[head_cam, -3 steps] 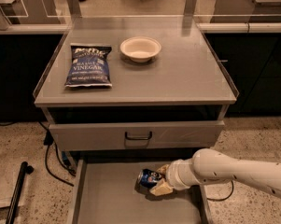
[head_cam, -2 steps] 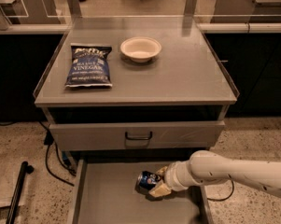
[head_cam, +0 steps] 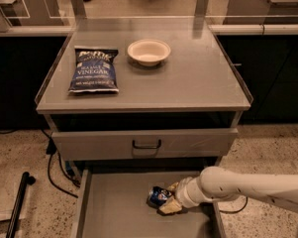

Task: Place pepsi can into middle drawer

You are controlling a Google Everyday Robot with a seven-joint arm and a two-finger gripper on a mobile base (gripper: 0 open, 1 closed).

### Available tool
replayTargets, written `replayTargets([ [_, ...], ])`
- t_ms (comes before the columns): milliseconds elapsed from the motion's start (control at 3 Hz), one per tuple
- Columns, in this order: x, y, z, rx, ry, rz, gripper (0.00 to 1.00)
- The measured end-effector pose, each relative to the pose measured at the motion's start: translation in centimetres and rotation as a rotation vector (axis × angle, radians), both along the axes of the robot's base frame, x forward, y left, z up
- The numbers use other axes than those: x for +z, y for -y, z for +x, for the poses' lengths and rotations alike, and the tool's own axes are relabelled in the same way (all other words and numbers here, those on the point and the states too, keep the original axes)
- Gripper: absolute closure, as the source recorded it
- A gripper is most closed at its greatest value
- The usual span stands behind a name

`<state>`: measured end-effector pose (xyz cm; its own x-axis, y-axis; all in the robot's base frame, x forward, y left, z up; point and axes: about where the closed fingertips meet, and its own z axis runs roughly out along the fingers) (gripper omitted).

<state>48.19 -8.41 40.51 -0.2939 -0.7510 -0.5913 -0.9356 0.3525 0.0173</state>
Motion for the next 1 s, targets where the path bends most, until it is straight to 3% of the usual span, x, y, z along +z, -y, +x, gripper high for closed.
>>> replayTargets([
  [667, -3.2, 0.8, 0.0, -0.043, -0.011, 0.004, 1.00],
  [1000, -3.2, 0.8, 0.0, -0.043, -0.011, 0.004, 0.80],
])
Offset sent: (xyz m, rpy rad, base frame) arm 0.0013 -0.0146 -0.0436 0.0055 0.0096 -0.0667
